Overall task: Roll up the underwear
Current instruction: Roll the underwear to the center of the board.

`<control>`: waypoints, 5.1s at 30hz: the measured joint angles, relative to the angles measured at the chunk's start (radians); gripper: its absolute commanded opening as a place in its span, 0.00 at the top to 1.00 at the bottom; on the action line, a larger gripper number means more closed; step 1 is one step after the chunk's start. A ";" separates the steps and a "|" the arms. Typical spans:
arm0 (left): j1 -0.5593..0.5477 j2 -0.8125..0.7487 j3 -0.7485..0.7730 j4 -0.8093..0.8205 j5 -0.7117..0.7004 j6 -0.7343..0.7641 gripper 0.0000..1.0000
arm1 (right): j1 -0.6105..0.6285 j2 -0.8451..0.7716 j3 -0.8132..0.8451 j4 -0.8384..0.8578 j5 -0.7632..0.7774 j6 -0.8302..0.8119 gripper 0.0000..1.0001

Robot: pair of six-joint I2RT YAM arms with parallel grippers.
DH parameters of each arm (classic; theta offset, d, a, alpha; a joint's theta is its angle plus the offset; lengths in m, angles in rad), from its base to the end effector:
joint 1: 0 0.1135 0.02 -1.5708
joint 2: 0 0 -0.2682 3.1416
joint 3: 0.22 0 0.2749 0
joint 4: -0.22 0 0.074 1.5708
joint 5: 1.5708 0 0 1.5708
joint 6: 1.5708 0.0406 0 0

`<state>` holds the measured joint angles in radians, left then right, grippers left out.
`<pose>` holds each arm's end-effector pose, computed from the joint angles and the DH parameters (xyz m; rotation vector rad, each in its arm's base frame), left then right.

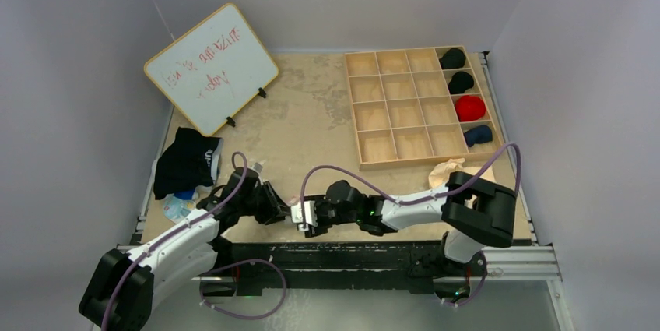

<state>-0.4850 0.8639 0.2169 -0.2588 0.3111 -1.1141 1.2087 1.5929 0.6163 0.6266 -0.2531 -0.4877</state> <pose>0.1407 -0.0882 0.1149 -0.7038 2.6409 -0.9741 0.1082 0.3143 0.1541 -1.5933 1.1711 0.7205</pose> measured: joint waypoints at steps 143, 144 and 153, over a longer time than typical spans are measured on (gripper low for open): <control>-0.001 0.207 0.044 0.242 -0.085 -0.045 0.64 | -0.447 0.339 0.242 -0.062 -0.620 0.640 0.35; -0.001 0.207 0.044 0.242 -0.087 -0.045 0.64 | -0.447 0.328 0.246 -0.087 -0.599 0.618 0.35; -0.001 0.207 0.044 0.237 -0.092 -0.045 0.66 | -0.310 0.131 0.234 -0.231 -0.264 0.275 0.32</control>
<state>-0.4858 1.0710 0.2611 -0.0223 0.2192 -1.1591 0.8989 1.7241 0.8505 0.3958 -0.5167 -0.2131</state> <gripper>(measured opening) 0.355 0.671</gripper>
